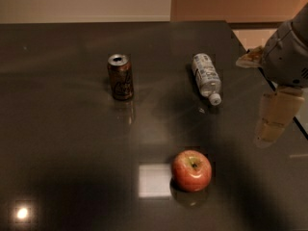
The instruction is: Pick apple
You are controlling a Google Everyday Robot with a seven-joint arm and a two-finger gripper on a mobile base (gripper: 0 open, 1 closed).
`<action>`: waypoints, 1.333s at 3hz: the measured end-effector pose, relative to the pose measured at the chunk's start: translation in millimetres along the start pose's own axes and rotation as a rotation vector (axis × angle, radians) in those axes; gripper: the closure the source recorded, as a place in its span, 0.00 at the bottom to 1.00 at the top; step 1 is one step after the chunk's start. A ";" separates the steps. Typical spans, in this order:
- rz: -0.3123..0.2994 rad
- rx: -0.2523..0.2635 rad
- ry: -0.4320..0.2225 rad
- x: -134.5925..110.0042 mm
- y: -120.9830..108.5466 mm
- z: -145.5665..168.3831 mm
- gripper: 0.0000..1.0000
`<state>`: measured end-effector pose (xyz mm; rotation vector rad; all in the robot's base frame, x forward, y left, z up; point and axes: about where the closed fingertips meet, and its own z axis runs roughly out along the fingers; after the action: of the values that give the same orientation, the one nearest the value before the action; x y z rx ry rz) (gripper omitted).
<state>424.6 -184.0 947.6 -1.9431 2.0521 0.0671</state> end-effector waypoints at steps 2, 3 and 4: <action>-0.199 -0.134 -0.108 -27.2 44.8 48.2 0.00; -0.280 -0.171 -0.155 -38.0 65.3 69.0 0.00; -0.332 -0.200 -0.174 -46.9 77.4 85.0 0.00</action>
Offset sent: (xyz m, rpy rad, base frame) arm -0.0601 0.0661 -0.0825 0.1379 0.1315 0.4061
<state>366.4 -111.7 865.1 -2.2825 1.6449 0.3643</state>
